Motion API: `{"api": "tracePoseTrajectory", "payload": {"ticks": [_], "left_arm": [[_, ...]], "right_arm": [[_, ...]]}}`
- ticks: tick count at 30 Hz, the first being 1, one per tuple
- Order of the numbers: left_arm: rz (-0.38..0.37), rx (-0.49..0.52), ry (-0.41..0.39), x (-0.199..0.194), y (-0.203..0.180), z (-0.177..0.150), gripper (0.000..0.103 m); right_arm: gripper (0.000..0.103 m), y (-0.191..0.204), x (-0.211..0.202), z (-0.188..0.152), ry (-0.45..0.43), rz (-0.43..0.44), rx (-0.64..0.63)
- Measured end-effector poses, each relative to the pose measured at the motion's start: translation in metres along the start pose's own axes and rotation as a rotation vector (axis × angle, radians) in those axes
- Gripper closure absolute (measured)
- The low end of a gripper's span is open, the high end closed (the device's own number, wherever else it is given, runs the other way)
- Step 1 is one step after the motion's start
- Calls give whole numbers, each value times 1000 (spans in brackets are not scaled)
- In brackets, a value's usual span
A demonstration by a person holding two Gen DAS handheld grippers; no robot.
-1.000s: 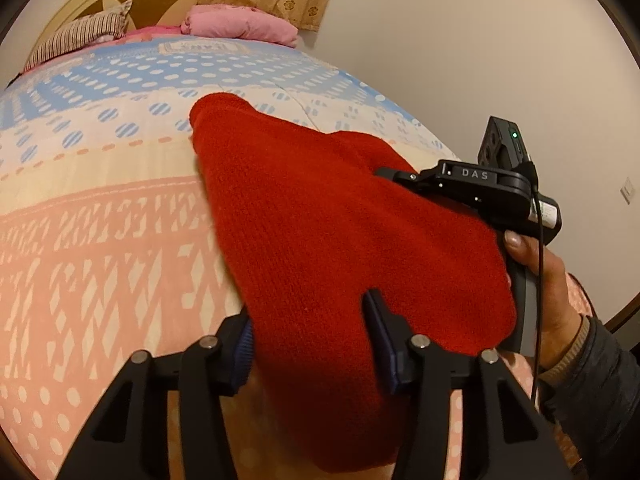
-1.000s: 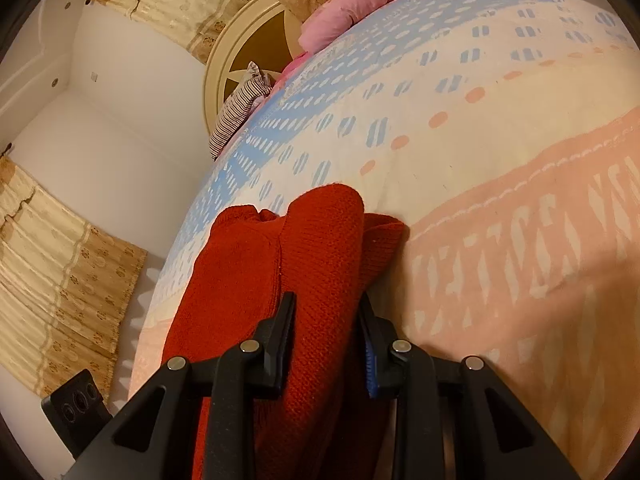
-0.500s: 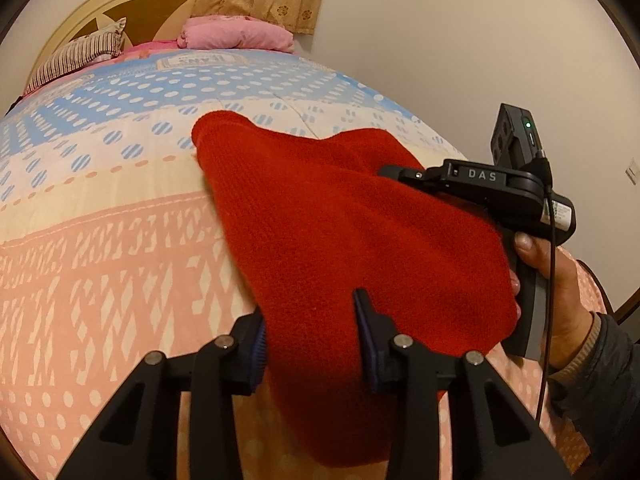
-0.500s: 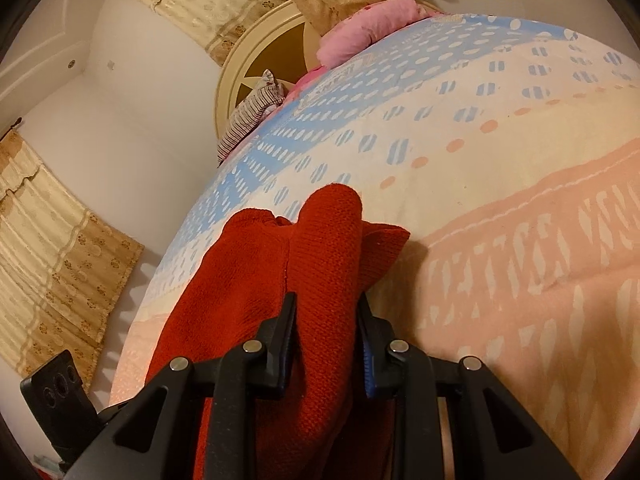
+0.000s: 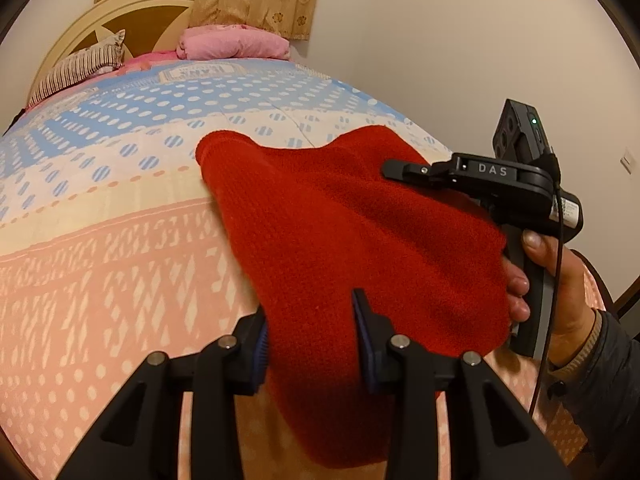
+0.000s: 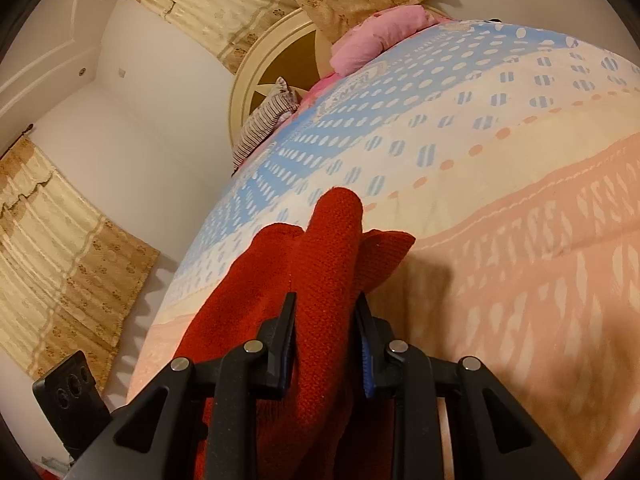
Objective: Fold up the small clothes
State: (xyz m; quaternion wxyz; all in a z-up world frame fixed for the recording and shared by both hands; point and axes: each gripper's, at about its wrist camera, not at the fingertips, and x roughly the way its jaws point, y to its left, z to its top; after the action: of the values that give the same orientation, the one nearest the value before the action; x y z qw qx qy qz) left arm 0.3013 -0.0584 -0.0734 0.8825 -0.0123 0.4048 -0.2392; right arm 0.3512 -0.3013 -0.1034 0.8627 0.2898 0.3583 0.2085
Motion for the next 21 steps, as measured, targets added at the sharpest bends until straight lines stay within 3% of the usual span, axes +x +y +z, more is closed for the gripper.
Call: {"api": "tracePoseTrajectory", "payload": {"ticks": [21], "left_arm": [[53,-57,-90,-89,24,-50,66]], "right_arm": [[77,88,17,-54,85,160,-61]]}}
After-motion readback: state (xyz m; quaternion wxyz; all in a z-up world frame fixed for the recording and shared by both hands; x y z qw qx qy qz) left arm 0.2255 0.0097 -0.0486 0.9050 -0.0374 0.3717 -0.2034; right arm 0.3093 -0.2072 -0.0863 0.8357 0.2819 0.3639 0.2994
